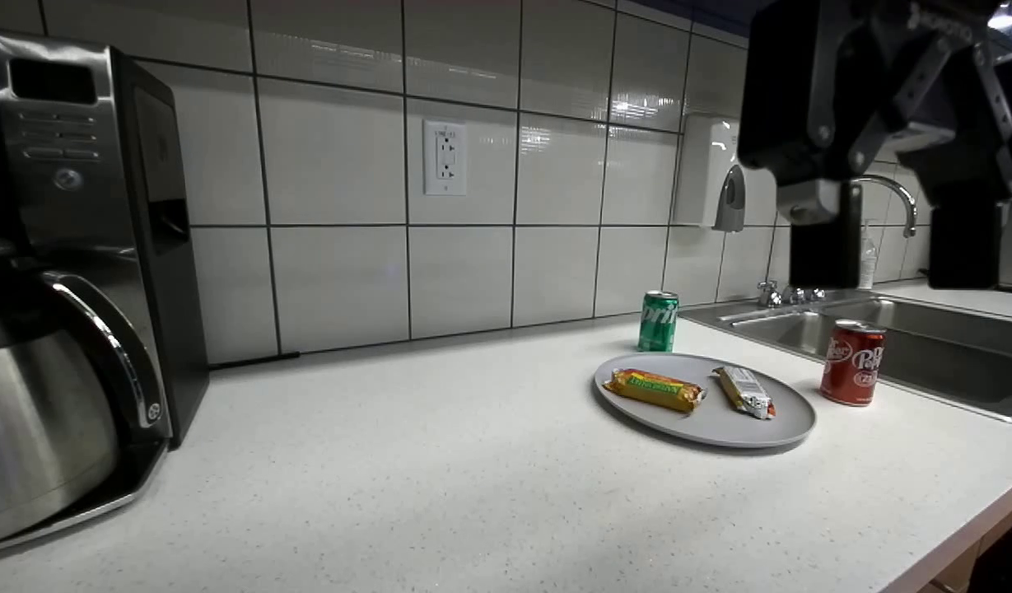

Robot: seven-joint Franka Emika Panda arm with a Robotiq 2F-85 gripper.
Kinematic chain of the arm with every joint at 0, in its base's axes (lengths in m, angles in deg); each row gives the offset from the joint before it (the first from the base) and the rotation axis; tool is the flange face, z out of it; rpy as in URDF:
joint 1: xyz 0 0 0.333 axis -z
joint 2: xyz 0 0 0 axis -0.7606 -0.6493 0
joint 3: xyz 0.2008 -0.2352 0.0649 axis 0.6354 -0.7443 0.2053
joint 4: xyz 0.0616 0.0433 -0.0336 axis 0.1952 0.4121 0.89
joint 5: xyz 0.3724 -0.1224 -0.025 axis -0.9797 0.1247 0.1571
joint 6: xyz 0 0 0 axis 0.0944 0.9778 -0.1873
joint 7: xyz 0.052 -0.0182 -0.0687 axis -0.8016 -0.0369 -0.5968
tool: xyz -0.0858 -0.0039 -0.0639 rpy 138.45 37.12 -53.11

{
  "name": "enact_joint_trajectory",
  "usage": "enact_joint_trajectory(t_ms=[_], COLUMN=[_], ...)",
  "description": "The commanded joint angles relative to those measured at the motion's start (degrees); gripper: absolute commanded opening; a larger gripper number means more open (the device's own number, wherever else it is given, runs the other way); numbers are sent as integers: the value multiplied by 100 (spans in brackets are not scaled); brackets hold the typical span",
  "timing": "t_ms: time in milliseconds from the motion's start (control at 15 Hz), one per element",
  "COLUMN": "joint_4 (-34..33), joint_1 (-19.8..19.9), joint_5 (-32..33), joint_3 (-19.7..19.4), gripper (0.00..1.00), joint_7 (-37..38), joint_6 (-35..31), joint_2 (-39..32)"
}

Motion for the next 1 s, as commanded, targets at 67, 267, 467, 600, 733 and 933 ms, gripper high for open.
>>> enact_joint_trajectory(t_ms=[67,267,467,600,733,933], joint_4=[380,539,623,673,718,756], joint_1=[128,126,145,162,194,265], joint_5=[349,512,683,784,894,1047], joint_3=[181,126,66,4,-72,-222], gripper=[100,100,100,100,100,100], joint_7=[177,133,61,2,-68,-191], joint_6=[-794,-1162,-1298,-1333,-1317,-1283], joint_2=[66,52,56,90,138,143])
